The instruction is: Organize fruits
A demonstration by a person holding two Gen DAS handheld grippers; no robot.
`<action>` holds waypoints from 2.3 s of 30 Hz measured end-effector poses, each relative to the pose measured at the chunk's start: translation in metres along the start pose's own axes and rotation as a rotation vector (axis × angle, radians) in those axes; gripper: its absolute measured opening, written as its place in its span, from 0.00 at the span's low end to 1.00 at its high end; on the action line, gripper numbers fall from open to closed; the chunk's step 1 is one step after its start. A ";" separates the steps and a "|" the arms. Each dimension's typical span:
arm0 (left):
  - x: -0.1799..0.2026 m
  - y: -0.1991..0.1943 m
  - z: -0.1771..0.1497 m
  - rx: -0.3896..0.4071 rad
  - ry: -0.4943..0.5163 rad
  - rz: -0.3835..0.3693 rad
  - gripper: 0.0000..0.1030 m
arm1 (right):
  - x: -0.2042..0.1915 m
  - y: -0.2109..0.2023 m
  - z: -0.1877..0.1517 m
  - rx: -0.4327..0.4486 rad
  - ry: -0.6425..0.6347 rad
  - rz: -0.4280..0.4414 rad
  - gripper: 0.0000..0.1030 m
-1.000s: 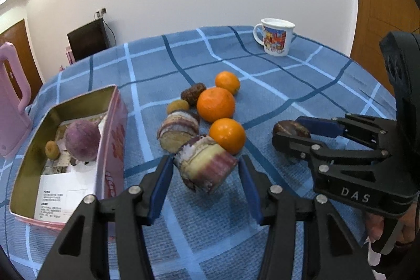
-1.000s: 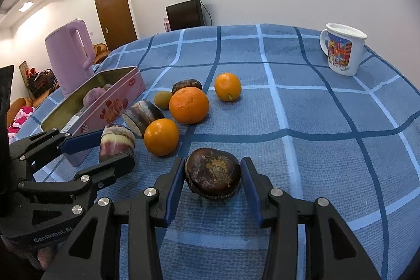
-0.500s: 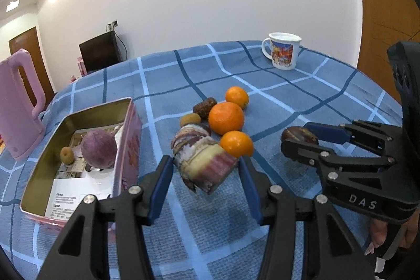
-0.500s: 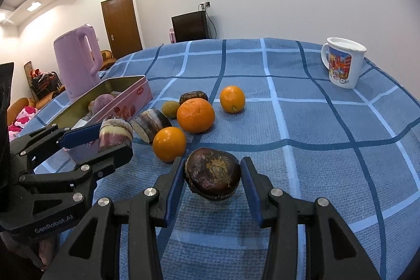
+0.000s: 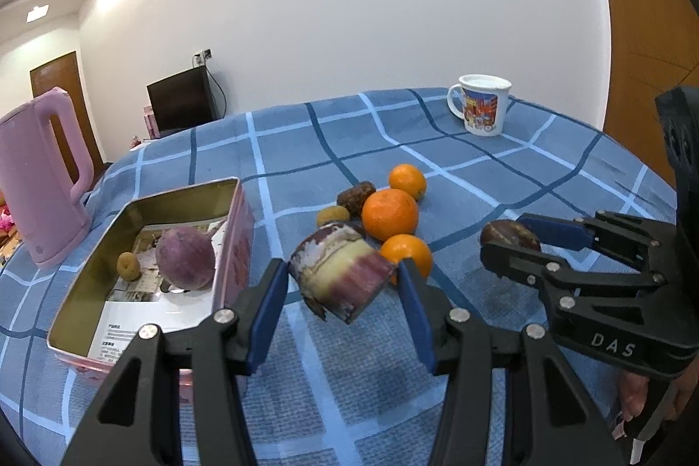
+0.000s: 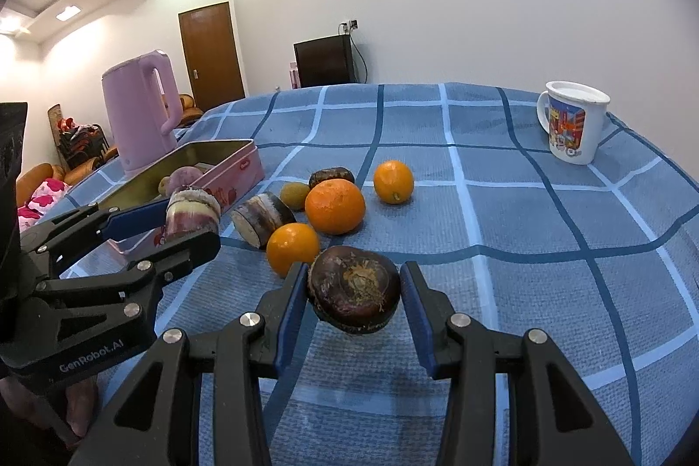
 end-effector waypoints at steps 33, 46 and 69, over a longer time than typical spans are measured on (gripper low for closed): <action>-0.012 -0.016 0.005 0.083 -0.039 0.056 0.52 | -0.007 -0.017 0.004 0.097 -0.031 0.024 0.44; -0.015 -0.021 0.006 0.110 -0.046 0.070 0.52 | -0.009 -0.022 0.006 0.124 -0.042 0.029 0.44; -0.018 -0.034 0.010 0.182 -0.048 0.092 0.52 | -0.013 -0.030 0.007 0.187 -0.068 0.040 0.44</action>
Point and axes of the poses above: each gripper's, at about its wrist camera, not at the fingertips, and y roughly the way its jaws point, x to its right, z to its top, the point moved 9 cm from there along y, roughly the way its jaws point, and after that the axes turned 7 degrees about y, right-handed, at the moved point
